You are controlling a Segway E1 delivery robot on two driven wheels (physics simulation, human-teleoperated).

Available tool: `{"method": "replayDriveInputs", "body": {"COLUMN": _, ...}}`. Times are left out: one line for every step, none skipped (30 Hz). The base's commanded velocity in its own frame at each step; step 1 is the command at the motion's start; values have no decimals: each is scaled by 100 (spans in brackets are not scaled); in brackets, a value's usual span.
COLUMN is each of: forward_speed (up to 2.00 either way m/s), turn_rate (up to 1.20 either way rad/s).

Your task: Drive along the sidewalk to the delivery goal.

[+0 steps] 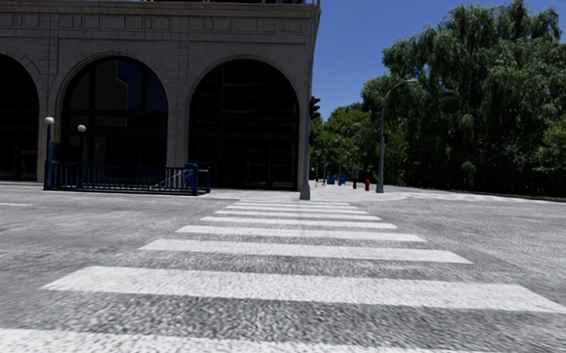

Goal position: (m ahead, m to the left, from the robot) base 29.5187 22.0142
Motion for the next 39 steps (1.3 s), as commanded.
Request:
{"method": "replayDriveInputs", "body": {"forward_speed": 200, "turn_rate": 0}}
{"method": "replayDriveInputs", "body": {"forward_speed": 200, "turn_rate": 0}}
{"method": "replayDriveInputs", "body": {"forward_speed": 200, "turn_rate": 0}}
{"method": "replayDriveInputs", "body": {"forward_speed": 200, "turn_rate": 0}}
{"method": "replayDriveInputs", "body": {"forward_speed": 200, "turn_rate": 0}}
{"method": "replayDriveInputs", "body": {"forward_speed": 200, "turn_rate": 0}}
{"method": "replayDriveInputs", "body": {"forward_speed": 200, "turn_rate": 0}}
{"method": "replayDriveInputs", "body": {"forward_speed": 200, "turn_rate": 0}}
{"method": "replayDriveInputs", "body": {"forward_speed": 200, "turn_rate": 0}}
{"method": "replayDriveInputs", "body": {"forward_speed": 200, "turn_rate": 0}}
{"method": "replayDriveInputs", "body": {"forward_speed": 200, "turn_rate": 0}}
{"method": "replayDriveInputs", "body": {"forward_speed": 200, "turn_rate": 0}}
{"method": "replayDriveInputs", "body": {"forward_speed": 200, "turn_rate": 0}}
{"method": "replayDriveInputs", "body": {"forward_speed": 200, "turn_rate": 0}}
{"method": "replayDriveInputs", "body": {"forward_speed": 200, "turn_rate": 0}}
{"method": "replayDriveInputs", "body": {"forward_speed": 200, "turn_rate": 0}}
{"method": "replayDriveInputs", "body": {"forward_speed": 200, "turn_rate": 0}}
{"method": "replayDriveInputs", "body": {"forward_speed": 200, "turn_rate": 0}}
{"method": "replayDriveInputs", "body": {"forward_speed": 200, "turn_rate": 0}}
{"method": "replayDriveInputs", "body": {"forward_speed": 200, "turn_rate": 0}}
{"method": "replayDriveInputs", "body": {"forward_speed": 200, "turn_rate": 0}}
{"method": "replayDriveInputs", "body": {"forward_speed": 200, "turn_rate": 0}}
{"method": "replayDriveInputs", "body": {"forward_speed": 200, "turn_rate": 0}}
{"method": "replayDriveInputs", "body": {"forward_speed": 200, "turn_rate": 0}}
{"method": "replayDriveInputs", "body": {"forward_speed": 200, "turn_rate": 0}}
{"method": "replayDriveInputs", "body": {"forward_speed": 200, "turn_rate": 0}}
{"method": "replayDriveInputs", "body": {"forward_speed": 200, "turn_rate": 0}}
{"method": "replayDriveInputs", "body": {"forward_speed": 200, "turn_rate": 0}}
{"method": "replayDriveInputs", "body": {"forward_speed": 200, "turn_rate": 0}}
{"method": "replayDriveInputs", "body": {"forward_speed": 200, "turn_rate": 0}}
{"method": "replayDriveInputs", "body": {"forward_speed": 200, "turn_rate": 0}}
{"method": "replayDriveInputs", "body": {"forward_speed": 200, "turn_rate": 0}}
{"method": "replayDriveInputs", "body": {"forward_speed": 200, "turn_rate": 0}}
{"method": "replayDriveInputs", "body": {"forward_speed": 200, "turn_rate": 0}}
{"method": "replayDriveInputs", "body": {"forward_speed": 200, "turn_rate": 0}}
{"method": "replayDriveInputs", "body": {"forward_speed": 200, "turn_rate": 0}}
{"method": "replayDriveInputs", "body": {"forward_speed": 200, "turn_rate": 0}}
{"method": "replayDriveInputs", "body": {"forward_speed": 200, "turn_rate": 0}}
{"method": "replayDriveInputs", "body": {"forward_speed": 200, "turn_rate": 0}}
